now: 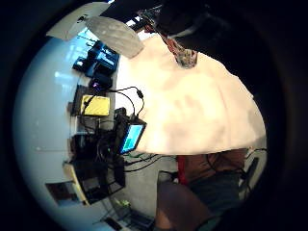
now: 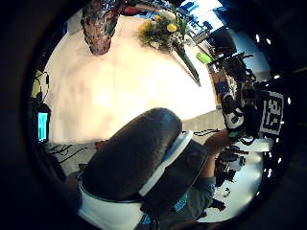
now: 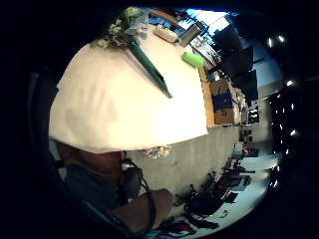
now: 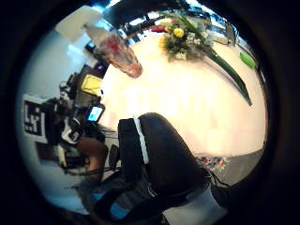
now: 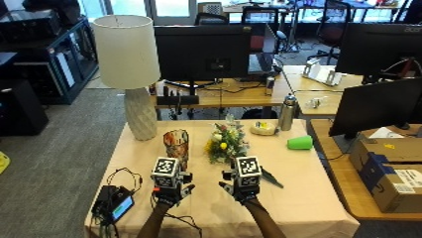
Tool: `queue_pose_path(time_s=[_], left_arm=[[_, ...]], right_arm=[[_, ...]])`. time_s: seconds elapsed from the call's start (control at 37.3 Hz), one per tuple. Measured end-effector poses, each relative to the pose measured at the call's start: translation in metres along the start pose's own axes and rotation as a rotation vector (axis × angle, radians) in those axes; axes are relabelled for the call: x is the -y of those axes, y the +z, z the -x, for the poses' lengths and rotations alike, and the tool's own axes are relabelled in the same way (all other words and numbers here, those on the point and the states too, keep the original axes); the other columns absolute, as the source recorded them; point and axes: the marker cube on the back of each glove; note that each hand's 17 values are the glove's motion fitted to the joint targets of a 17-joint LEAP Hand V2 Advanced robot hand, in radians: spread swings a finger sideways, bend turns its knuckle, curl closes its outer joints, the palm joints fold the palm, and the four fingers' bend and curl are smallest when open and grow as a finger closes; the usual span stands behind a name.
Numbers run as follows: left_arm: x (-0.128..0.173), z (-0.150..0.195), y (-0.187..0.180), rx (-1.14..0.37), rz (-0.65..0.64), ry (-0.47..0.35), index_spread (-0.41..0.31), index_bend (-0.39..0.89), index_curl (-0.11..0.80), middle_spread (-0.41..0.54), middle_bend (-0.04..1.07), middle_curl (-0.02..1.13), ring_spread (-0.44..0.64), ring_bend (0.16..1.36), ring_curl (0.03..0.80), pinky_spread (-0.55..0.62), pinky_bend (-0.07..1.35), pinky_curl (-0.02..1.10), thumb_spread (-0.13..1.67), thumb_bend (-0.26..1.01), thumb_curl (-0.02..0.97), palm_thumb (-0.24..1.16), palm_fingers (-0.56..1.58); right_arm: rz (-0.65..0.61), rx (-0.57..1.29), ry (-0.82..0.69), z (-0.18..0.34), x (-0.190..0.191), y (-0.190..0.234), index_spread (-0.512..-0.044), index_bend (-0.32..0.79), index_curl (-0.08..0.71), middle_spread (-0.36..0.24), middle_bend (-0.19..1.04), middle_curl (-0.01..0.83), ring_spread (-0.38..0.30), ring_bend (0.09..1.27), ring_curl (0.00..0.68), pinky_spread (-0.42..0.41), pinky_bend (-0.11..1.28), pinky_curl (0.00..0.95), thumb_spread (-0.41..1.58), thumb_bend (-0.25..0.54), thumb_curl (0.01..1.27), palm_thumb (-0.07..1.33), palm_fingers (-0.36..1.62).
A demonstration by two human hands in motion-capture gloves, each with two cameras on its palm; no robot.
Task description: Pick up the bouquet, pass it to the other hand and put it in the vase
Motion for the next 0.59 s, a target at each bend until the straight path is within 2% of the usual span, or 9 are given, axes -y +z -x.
queue_pose_path(time_s=[0.19,0.3,0.59], left_arm=[[0.007,0.001,0.003,-0.008,-0.025,-0.005,0.053,0.11,0.108,0.263,0.22,0.23,0.46,0.6,0.215,0.45,0.61,0.28,0.93,-0.06,0.112,-0.07,0.15],[0.006,0.0,0.004,-0.016,-0.02,-0.007,0.053,0.11,0.121,0.268,0.23,0.25,0.47,0.61,0.222,0.46,0.62,0.29,0.94,-0.05,0.123,-0.06,0.14],[0.011,-0.005,0.005,-0.034,-0.033,-0.013,0.048,0.12,0.15,0.269,0.23,0.28,0.48,0.63,0.236,0.46,0.64,0.31,0.96,-0.04,0.156,-0.04,0.12]], right_arm=[[0.037,-0.029,0.016,-0.015,-0.002,-0.005,-0.38,0.14,0.206,0.031,0.22,0.234,0.189,0.2,0.143,0.314,0.42,0.257,1.12,0.013,0.18,0.22,0.13],[0.027,-0.013,0.036,-0.035,0.009,0.005,-0.384,0.12,0.205,0.039,0.21,0.245,0.192,0.21,0.157,0.317,0.45,0.276,1.12,-0.007,0.19,0.23,0.09],[0.071,-0.033,0.199,-0.127,0.037,0.031,-0.395,0.11,0.195,0.072,0.17,0.256,0.21,0.21,0.176,0.322,0.55,0.32,1.09,-0.017,0.23,0.25,-0.06]])
